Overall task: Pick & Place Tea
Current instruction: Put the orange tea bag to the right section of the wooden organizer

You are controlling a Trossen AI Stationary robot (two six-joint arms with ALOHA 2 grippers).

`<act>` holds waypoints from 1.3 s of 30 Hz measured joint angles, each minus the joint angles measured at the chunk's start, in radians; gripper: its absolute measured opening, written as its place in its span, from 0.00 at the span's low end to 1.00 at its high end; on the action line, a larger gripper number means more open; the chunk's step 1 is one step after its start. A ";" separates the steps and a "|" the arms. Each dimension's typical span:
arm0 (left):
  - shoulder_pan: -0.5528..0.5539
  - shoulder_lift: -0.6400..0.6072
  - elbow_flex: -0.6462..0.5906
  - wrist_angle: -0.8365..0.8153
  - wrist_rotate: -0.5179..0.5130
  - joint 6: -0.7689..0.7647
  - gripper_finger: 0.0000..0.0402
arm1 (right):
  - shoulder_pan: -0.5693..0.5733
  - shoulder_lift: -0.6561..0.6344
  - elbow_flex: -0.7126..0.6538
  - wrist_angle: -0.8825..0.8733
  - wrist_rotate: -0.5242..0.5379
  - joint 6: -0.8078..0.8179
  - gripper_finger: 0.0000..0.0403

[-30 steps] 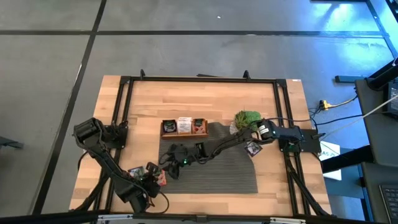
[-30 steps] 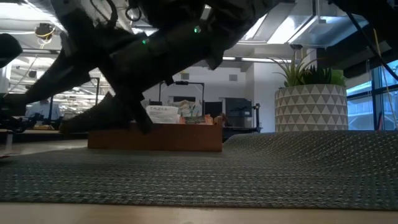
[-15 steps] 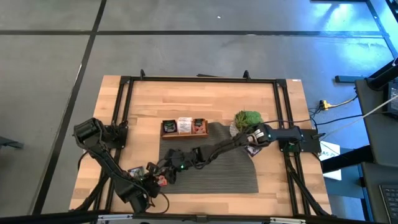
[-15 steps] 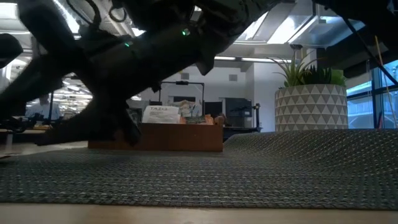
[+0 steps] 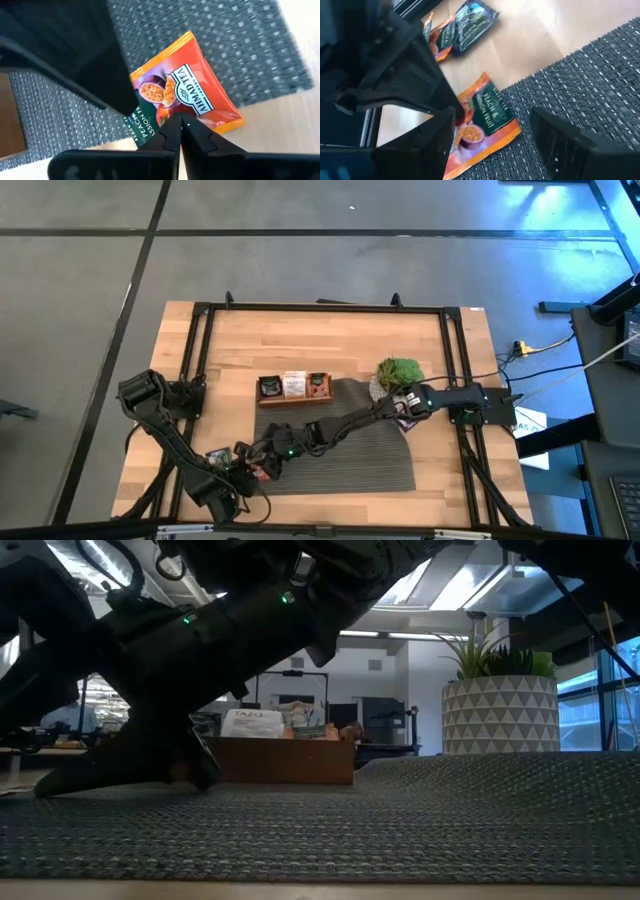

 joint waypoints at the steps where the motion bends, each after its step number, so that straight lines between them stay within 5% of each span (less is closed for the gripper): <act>1: 0.000 0.000 0.000 0.000 0.001 -0.013 0.01 | 0.001 0.001 0.008 -0.009 -0.006 0.003 0.62; 30: -0.006 -0.001 -0.002 -0.008 0.010 -0.073 0.01 | 0.002 0.003 0.037 -0.100 -0.021 -0.011 0.03; 39: -0.038 -0.089 -0.003 -0.055 0.023 -0.170 0.01 | 0.000 -0.018 0.032 -0.117 -0.009 -0.088 0.01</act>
